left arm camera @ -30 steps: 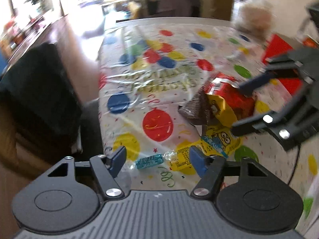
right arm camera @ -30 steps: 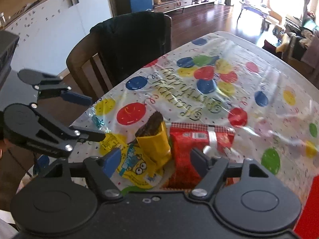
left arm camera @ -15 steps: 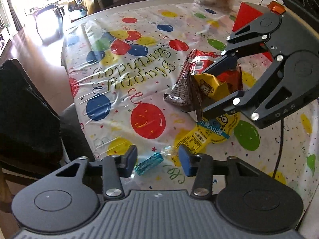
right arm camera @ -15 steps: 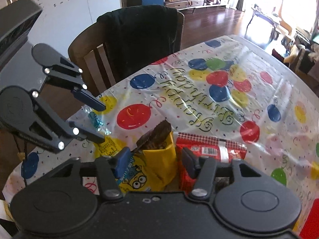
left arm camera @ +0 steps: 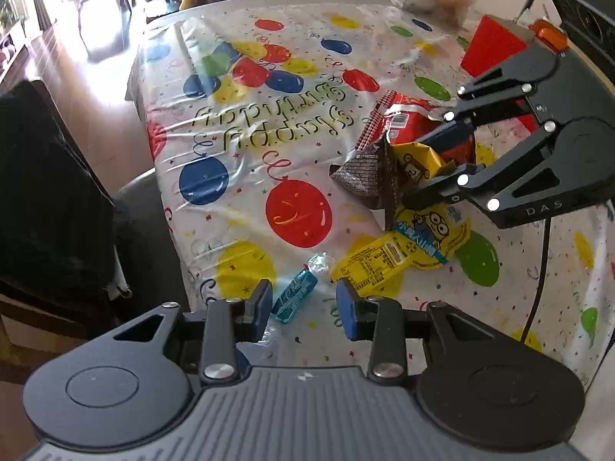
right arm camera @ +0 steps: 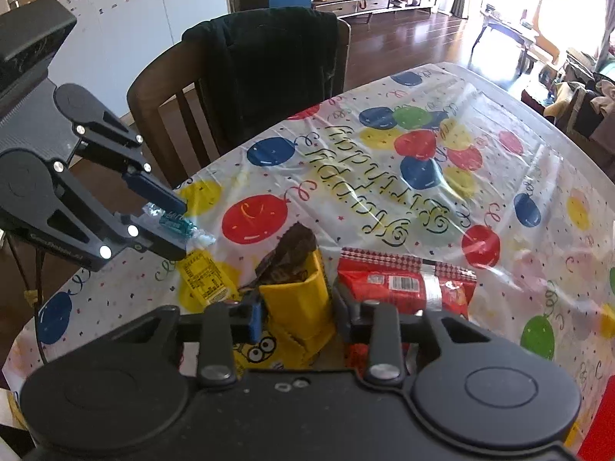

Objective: Organize snacks
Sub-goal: 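Grasp the blue wrapped candy with the left tool while the right tool grasps the yellow packet, then carry both snacks over the box and lower them inside, then open both tools to release the candy and yellow packet, then move both open tools back toward the red chip bag on the table, then grasp the brown foil candy with the left tool while the right tool grasps the dark round candy, then carry both candies over the box and lower them inside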

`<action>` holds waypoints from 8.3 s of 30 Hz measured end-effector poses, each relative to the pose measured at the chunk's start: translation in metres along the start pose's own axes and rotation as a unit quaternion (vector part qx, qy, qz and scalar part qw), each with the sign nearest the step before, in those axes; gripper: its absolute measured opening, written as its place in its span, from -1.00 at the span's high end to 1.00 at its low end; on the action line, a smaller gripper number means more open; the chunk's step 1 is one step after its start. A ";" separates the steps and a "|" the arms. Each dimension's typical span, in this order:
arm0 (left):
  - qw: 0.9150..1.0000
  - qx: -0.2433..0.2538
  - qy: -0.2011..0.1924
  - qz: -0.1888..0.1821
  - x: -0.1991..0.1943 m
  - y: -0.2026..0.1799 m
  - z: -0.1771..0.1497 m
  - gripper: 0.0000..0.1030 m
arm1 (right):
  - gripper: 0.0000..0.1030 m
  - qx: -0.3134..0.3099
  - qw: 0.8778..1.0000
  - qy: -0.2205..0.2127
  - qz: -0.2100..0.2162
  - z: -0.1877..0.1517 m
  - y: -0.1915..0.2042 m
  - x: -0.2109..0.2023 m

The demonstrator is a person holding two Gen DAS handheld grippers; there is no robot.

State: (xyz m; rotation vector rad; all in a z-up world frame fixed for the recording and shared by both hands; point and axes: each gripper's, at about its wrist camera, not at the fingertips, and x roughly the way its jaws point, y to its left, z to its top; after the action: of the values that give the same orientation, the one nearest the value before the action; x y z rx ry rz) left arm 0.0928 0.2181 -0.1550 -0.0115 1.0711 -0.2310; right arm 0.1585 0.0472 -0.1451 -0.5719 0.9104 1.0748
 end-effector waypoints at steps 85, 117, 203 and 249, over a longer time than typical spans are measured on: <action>0.995 -0.044 -0.089 -0.027 0.055 -0.367 0.249 0.77 | 0.43 0.298 0.935 -0.077 -0.175 -0.260 -0.301 -0.263; 0.998 -0.032 0.048 0.023 0.154 -0.393 0.282 0.76 | 0.23 0.276 0.952 0.017 -0.131 -0.248 -0.344 -0.202; 0.985 -0.137 -0.079 0.072 0.011 -0.069 0.056 -0.66 | -0.54 0.162 0.985 -0.038 -0.045 -0.046 -0.065 -0.062; 0.984 -0.160 -0.062 0.049 0.010 -0.073 0.064 0.35 | 0.44 0.208 0.975 -0.058 -0.045 -0.062 -0.084 -0.087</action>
State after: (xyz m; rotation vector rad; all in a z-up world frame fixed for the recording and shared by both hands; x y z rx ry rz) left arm 0.1396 0.1389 -0.1238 -0.2585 0.9731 0.0318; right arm 0.1982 -0.0764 -0.1059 -0.1975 0.9624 0.7960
